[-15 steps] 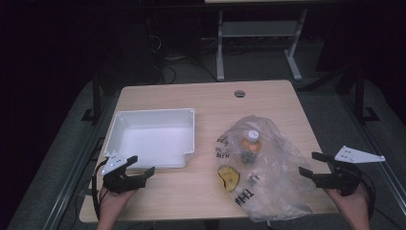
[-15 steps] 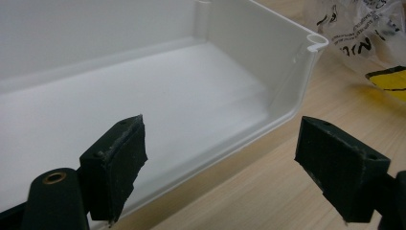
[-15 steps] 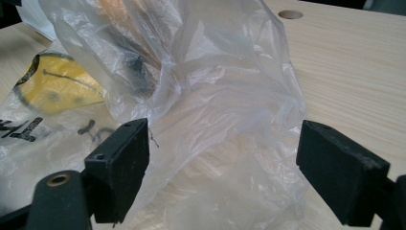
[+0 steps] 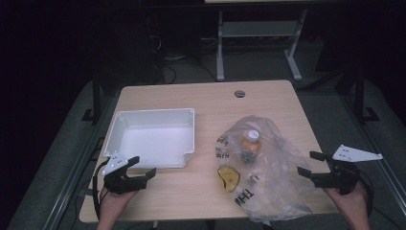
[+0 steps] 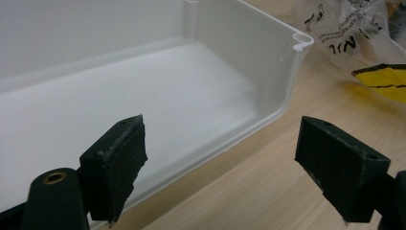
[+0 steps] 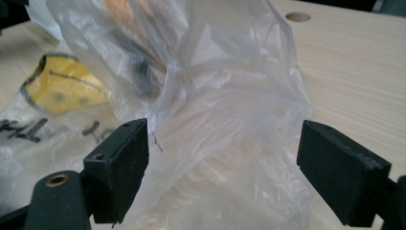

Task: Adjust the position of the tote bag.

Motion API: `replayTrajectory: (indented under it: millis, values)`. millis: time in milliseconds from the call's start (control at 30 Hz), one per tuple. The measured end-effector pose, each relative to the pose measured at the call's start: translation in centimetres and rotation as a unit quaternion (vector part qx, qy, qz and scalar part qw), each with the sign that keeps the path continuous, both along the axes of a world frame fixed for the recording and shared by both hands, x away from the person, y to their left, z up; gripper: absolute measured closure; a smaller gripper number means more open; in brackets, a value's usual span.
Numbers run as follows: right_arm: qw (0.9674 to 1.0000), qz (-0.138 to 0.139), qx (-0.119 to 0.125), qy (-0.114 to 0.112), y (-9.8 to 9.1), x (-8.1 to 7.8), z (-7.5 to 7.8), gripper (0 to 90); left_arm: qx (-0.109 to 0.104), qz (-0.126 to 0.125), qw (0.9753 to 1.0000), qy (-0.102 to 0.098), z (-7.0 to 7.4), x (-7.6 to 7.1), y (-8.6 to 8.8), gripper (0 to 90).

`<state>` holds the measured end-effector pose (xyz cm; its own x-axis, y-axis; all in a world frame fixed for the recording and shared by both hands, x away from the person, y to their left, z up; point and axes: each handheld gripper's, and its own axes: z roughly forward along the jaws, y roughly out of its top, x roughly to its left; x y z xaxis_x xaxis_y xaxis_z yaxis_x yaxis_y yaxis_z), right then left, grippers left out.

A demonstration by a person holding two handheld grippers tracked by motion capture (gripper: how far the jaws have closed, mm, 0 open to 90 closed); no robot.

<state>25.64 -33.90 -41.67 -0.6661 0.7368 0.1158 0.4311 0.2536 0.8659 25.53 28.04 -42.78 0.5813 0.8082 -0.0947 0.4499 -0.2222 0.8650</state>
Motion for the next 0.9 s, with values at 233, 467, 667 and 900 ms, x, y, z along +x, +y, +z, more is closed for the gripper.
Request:
replayTrajectory:
  millis: [233, 467, 667, 900]
  values:
    - [1.0000, 0.002, 0.007, -0.004, 0.4, 0.0, 0.2, 17.5, -0.007, -0.016, 0.9998, -0.006, 0.4, -0.3, -0.4, 17.3]
    - [1.0000, 0.005, 0.004, -0.005, 0.6, 0.0, 0.3, 17.5, -0.004, -0.047, 0.9989, -0.004, 0.4, -0.1, -1.6, 17.3]
    - [0.9999, 0.006, 0.005, -0.007, 0.4, -0.1, 0.4, 17.5, 0.001, -0.073, 0.9973, -0.011, 0.9, -0.2, -2.6, 17.3]
    - [0.9999, 0.011, 0.006, -0.009, 0.7, -0.1, 0.5, 17.6, -0.004, -0.095, 0.9954, -0.011, 1.5, -0.5, -3.4, 17.7]
